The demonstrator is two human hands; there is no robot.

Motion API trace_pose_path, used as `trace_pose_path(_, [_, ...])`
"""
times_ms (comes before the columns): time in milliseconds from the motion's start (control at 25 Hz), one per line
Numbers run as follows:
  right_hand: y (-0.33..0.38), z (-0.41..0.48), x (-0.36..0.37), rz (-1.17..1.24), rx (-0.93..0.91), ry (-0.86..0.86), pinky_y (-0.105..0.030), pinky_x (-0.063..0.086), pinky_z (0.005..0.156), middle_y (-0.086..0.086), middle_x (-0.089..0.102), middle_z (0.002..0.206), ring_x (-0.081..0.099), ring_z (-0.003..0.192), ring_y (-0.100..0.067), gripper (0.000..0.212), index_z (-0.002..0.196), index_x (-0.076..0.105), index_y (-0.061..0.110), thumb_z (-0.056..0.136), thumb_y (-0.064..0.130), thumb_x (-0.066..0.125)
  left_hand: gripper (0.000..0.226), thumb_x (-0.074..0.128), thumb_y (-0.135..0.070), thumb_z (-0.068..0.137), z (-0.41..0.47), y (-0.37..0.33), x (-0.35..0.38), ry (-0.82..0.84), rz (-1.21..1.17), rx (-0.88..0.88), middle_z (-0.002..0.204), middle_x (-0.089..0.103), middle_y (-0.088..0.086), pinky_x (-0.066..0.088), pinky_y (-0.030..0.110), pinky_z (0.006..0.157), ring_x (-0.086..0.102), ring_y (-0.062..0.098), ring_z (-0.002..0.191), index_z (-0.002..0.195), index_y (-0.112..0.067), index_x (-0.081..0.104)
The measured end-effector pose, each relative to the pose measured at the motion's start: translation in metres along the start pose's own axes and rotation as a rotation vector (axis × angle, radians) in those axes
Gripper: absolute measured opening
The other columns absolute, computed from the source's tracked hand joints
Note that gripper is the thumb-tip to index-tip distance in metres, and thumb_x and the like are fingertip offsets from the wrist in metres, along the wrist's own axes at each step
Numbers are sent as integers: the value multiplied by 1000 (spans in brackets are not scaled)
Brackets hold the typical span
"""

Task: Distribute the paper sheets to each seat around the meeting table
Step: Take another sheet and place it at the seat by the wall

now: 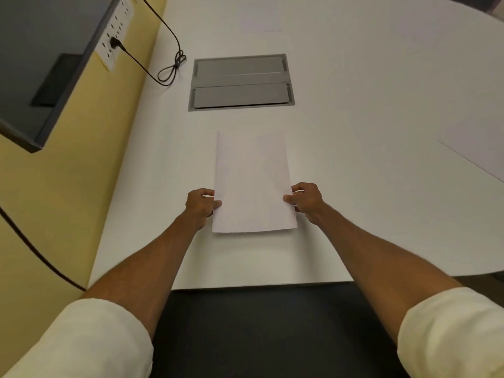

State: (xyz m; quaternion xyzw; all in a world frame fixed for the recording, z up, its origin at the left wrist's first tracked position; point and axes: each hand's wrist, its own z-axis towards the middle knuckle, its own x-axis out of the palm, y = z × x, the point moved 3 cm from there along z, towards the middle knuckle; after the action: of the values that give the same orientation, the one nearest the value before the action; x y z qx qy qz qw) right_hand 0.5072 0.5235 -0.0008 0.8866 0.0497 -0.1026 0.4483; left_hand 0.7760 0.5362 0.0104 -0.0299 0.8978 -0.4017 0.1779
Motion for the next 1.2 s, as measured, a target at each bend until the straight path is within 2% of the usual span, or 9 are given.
trace_pose_path(80, [-6,9,3,-48,10,-34,-38,54,79,-16,64,95,62,85,-29,23,92,60,9,76,1,74,35,67,12,77,14,7,4,-22,37,4,116,64,25,51,36,80,59,25,87,110,1,61])
trace_pose_path(240, [-11,17,9,-148,-10,-68,-30,46,67,-8,60,81,55,74,-24,21,87,62,10,73,2,77,33,72,9,72,25,17,6,-71,121,12,111,67,22,54,35,82,59,23,84,103,-2,65])
trace_pose_path(360, [-15,21,14,-227,-46,-75,-36,52,76,-7,58,79,54,75,-24,20,86,62,6,72,2,77,29,72,7,71,27,25,7,-89,177,1,105,68,18,50,27,61,59,25,77,97,-5,66])
trace_pose_path(440, [-18,24,16,-273,-71,-85,-39,54,82,-9,58,82,54,77,-24,24,90,63,-1,71,2,77,26,72,6,71,30,28,6,-101,194,8,101,68,17,45,23,54,58,25,74,93,-6,65])
trace_pose_path(640, [-24,24,24,-327,-85,-75,-41,54,77,-12,57,86,54,77,-25,26,89,58,3,71,2,77,26,75,3,69,40,35,3,-139,210,-5,95,64,12,56,38,77,58,26,78,88,-10,62])
trace_pose_path(760, [-28,22,31,-339,-93,-72,-31,47,67,-11,55,92,52,76,-24,29,88,53,10,71,2,76,26,76,1,66,44,39,0,-161,224,1,93,64,10,56,40,77,59,26,78,84,-10,61])
trace_pose_path(880, [-30,23,36,-377,-102,-96,-26,39,64,-8,55,89,51,77,-24,32,92,54,6,71,4,78,28,76,-1,65,45,42,-3,-180,258,16,89,60,6,58,44,77,57,25,76,80,-13,56])
trace_pose_path(1080, [-28,17,40,-549,-184,-154,-33,41,74,-13,55,104,53,96,-30,44,106,49,4,76,18,77,51,73,-14,69,41,41,-3,-234,317,46,106,50,9,52,41,78,56,32,97,109,-6,43])
trace_pose_path(1200, [-24,11,43,-731,-326,-200,-39,45,86,-12,46,121,44,115,-30,56,121,46,6,79,29,74,63,73,-29,73,36,33,-4,-279,546,244,126,45,14,45,44,91,44,33,121,122,-5,42])
